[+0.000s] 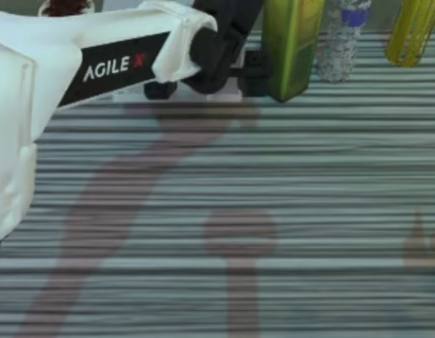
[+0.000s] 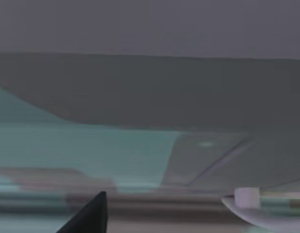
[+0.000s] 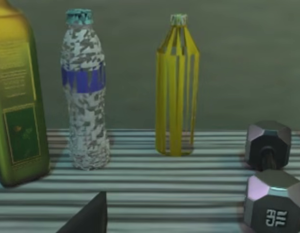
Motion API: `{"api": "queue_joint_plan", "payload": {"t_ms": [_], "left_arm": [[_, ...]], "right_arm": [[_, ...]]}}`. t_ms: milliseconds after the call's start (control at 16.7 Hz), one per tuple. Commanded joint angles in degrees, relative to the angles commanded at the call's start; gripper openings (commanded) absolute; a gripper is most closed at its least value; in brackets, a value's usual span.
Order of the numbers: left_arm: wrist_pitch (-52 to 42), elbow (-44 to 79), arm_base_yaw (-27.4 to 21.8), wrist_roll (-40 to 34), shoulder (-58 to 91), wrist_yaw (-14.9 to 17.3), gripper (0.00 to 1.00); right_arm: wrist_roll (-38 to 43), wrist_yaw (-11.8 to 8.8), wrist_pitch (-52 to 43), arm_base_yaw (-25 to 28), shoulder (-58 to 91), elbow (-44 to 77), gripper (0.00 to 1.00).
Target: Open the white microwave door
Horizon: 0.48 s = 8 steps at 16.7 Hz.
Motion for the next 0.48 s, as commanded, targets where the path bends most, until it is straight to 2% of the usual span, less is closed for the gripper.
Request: {"api": "queue_joint_plan", "payload": {"t_ms": [300,480], "left_arm": [[1.3,0.8,0.6,0.5,1.6,0.4,1.0],[1.3,0.8,0.6,0.5,1.6,0.4,0.77]], "right_arm": [[0.0,0.0,0.0,0.0,0.0,0.0,1.0],[0.0,0.0,0.0,0.0,0.0,0.0,1.0]]}}
